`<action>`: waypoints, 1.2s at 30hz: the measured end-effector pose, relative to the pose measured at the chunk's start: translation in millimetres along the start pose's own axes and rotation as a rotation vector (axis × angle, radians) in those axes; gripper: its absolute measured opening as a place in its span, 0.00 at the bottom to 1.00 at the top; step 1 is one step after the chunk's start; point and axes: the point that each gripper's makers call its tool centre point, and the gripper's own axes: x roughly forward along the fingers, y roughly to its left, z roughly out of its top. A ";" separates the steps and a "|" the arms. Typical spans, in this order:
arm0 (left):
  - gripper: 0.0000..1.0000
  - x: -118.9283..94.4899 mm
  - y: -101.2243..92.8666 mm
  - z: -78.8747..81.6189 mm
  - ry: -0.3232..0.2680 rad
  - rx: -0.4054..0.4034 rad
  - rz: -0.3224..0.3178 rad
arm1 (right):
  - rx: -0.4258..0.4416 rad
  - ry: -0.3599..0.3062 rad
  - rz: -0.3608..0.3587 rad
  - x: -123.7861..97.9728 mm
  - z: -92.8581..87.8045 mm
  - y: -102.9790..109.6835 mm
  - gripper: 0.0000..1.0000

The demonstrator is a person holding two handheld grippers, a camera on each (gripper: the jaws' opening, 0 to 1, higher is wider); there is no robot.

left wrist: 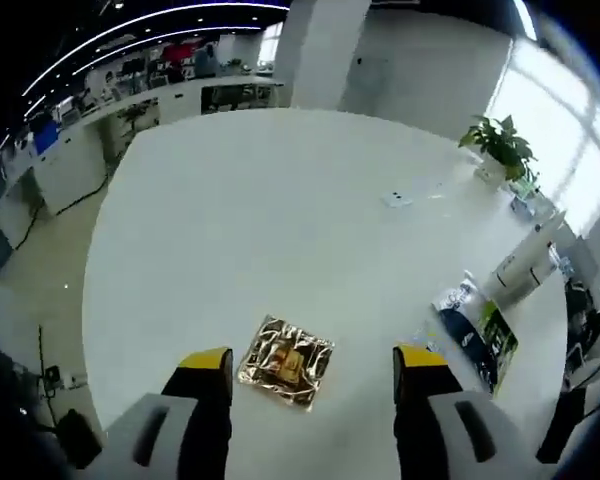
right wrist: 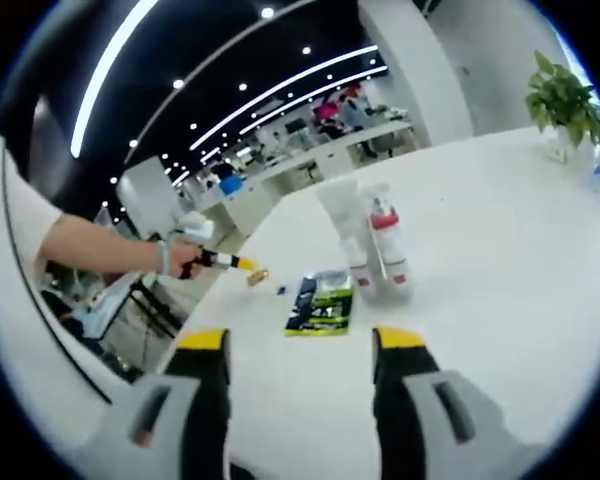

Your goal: Arrange the skincare products in the storage area until every visible bottle or jar stands upright without overlapping.

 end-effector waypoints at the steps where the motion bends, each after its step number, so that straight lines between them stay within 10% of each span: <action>1: 0.71 3.9 0.3 -0.5 0.020 0.034 -0.007 | -0.001 0.006 -0.002 1.0 -0.6 -1.1 0.55; 5: 0.70 15.8 7.5 -3.2 0.113 0.199 -0.006 | -0.003 0.026 -0.020 4.7 -1.0 -6.1 0.55; 14: 0.59 30.3 12.8 -18.0 0.261 0.305 -0.066 | -0.025 0.069 -0.027 8.2 -8.7 -4.6 0.55; 28: 0.30 23.9 2.2 -20.6 0.282 0.345 -0.008 | 0.010 0.062 -0.036 7.3 -9.8 -14.2 0.55; 30: 0.03 19.5 -1.2 -27.6 0.321 0.386 -0.007 | 0.013 0.052 -0.031 6.6 -8.0 -14.2 0.55; 36: 0.03 5.8 -20.1 -44.9 0.322 0.416 -0.009 | 0.010 0.005 -0.006 -2.4 -5.4 -6.0 0.55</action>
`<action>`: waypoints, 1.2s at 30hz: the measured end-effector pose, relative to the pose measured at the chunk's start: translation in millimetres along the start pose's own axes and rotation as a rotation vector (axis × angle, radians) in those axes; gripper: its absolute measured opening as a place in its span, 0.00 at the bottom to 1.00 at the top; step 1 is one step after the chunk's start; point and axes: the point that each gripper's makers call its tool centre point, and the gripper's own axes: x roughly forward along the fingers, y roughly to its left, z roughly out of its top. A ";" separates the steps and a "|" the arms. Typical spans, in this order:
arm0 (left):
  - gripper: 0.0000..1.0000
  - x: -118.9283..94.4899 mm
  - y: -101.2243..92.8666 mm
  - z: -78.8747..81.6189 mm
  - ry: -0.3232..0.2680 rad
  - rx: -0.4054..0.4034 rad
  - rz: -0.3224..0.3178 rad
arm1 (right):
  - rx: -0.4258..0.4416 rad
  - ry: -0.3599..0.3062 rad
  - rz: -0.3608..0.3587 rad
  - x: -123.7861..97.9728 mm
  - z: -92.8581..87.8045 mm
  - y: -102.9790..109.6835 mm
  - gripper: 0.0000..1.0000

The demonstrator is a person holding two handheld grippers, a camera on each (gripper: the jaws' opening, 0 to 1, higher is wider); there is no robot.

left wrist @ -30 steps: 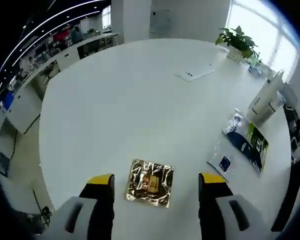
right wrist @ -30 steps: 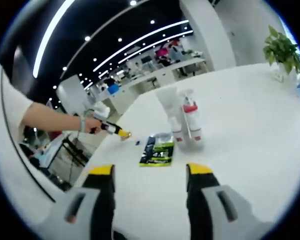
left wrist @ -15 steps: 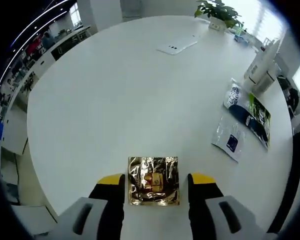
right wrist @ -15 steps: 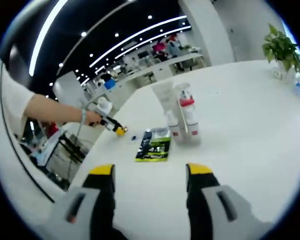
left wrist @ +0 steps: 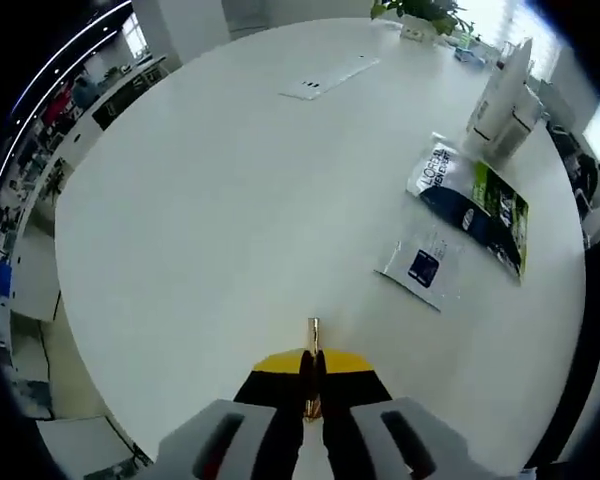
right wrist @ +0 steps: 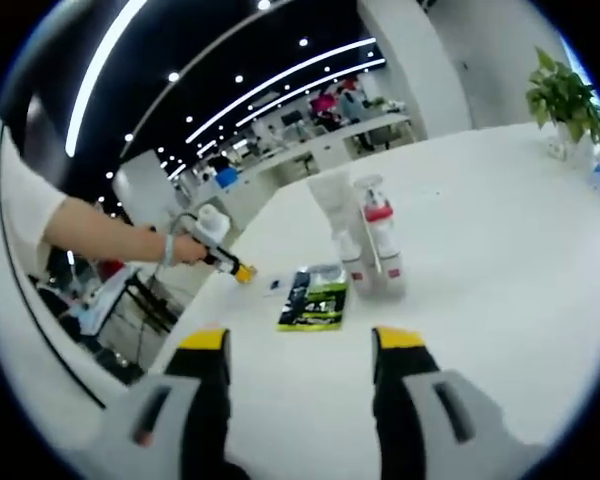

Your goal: Arrange the skincare products in the storage area until every visible bottle or jar stands upright without overlapping.

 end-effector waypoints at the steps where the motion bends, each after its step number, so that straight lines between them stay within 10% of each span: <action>1: 0.03 -2.7 -2.1 -2.0 0.001 0.010 0.004 | 0.006 -0.010 0.001 -1.7 0.5 -0.2 0.55; 8: 0.03 -30.9 -25.7 -2.4 -0.060 -0.015 -0.014 | 0.045 -0.066 0.019 -10.1 5.0 5.0 0.55; 14: 0.02 -58.7 -69.0 0.0 -0.146 0.117 -0.029 | 0.035 -0.032 0.102 1.3 -1.6 26.1 0.54; 26: 0.02 -93.2 -230.1 -51.1 -0.260 0.144 -0.173 | -0.027 0.109 0.265 13.1 -40.8 72.5 0.54; 36: 0.02 -130.4 -304.8 -50.4 -0.377 0.022 -0.234 | 0.025 0.166 0.379 31.1 -44.6 110.0 0.54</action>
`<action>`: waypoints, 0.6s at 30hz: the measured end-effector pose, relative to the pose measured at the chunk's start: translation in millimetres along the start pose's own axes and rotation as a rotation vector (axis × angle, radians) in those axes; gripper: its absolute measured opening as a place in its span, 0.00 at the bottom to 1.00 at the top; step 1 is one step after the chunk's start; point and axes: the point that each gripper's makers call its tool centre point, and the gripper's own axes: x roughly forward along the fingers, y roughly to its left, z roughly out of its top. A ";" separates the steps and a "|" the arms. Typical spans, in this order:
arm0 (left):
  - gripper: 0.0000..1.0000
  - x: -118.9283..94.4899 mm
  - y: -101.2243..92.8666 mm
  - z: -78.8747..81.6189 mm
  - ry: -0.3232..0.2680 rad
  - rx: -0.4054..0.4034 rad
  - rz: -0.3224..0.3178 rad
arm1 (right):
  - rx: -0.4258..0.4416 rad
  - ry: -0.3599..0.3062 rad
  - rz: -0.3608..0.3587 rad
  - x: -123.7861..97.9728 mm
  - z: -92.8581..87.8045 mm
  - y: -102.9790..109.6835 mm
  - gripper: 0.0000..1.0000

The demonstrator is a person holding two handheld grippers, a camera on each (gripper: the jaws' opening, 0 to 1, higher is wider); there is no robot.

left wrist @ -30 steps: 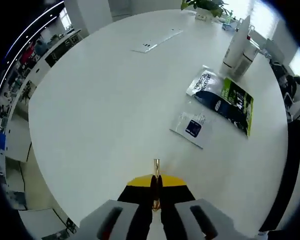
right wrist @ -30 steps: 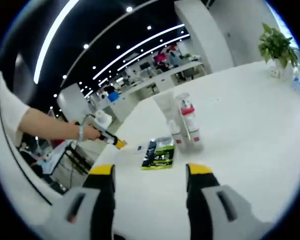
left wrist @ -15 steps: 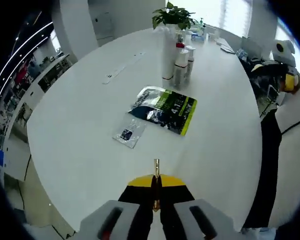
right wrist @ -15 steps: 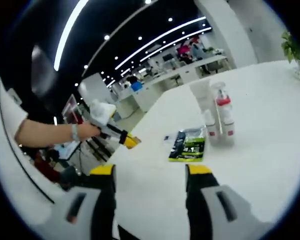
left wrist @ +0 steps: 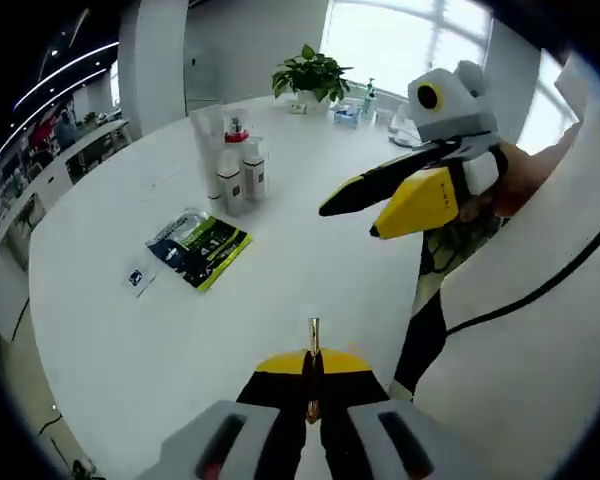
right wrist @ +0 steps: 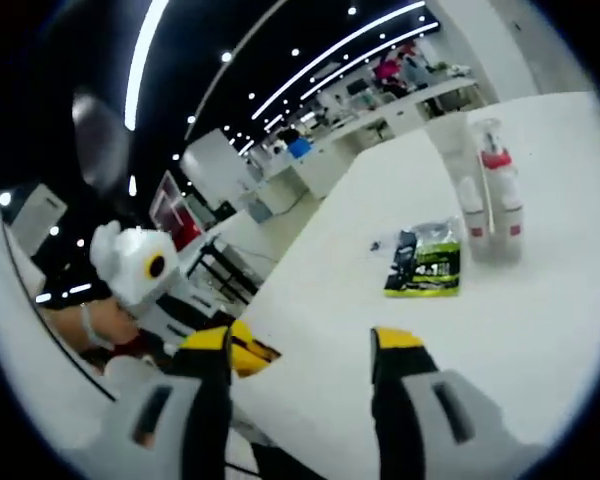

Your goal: Arrange the skincare products in the storage area until every visible bottle or jar stands upright without overlapping.

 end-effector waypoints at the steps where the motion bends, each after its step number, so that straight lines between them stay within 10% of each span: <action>1: 0.02 -1.6 -0.7 1.3 -0.005 0.001 0.001 | 0.001 0.002 0.006 2.0 0.3 1.7 0.54; 18: 0.02 -31.4 12.8 27.1 -0.105 -0.025 0.042 | 0.067 0.077 0.166 10.4 -12.4 27.2 0.51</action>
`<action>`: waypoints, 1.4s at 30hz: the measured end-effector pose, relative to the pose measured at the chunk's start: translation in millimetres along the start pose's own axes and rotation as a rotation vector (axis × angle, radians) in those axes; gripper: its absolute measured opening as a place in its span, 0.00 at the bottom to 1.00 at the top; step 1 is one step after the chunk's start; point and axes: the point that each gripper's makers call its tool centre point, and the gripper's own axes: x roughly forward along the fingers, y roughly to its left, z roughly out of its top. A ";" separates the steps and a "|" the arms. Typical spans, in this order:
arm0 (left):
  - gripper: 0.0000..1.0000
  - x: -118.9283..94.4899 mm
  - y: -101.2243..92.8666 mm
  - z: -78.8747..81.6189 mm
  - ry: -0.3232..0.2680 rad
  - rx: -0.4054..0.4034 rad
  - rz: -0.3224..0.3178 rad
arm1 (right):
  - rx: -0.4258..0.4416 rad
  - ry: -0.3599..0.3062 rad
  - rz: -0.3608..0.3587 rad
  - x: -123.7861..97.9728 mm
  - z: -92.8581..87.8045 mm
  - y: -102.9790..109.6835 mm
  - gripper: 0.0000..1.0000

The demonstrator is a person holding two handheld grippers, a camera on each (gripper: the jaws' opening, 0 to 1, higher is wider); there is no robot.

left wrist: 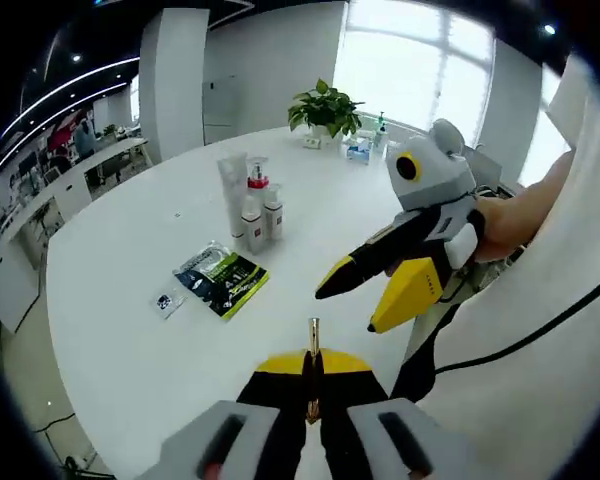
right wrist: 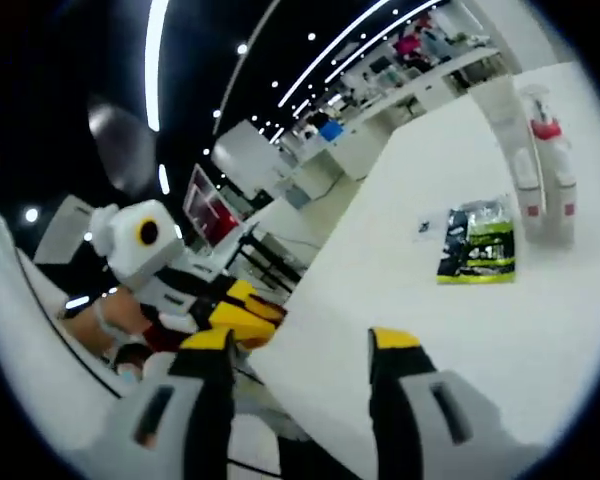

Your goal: Arrange the skincare products in the storage area until every visible bottle or jar stands upright without overlapping.

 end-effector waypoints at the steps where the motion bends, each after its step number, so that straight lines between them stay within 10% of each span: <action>1: 0.02 2.9 -3.0 -0.6 0.005 -0.001 -0.011 | 0.017 0.005 0.013 -0.8 -1.2 1.3 0.51; 42: 0.02 24.9 -17.8 14.9 0.026 0.091 -0.084 | 0.064 -0.011 -0.025 -18.0 -6.3 -6.4 0.49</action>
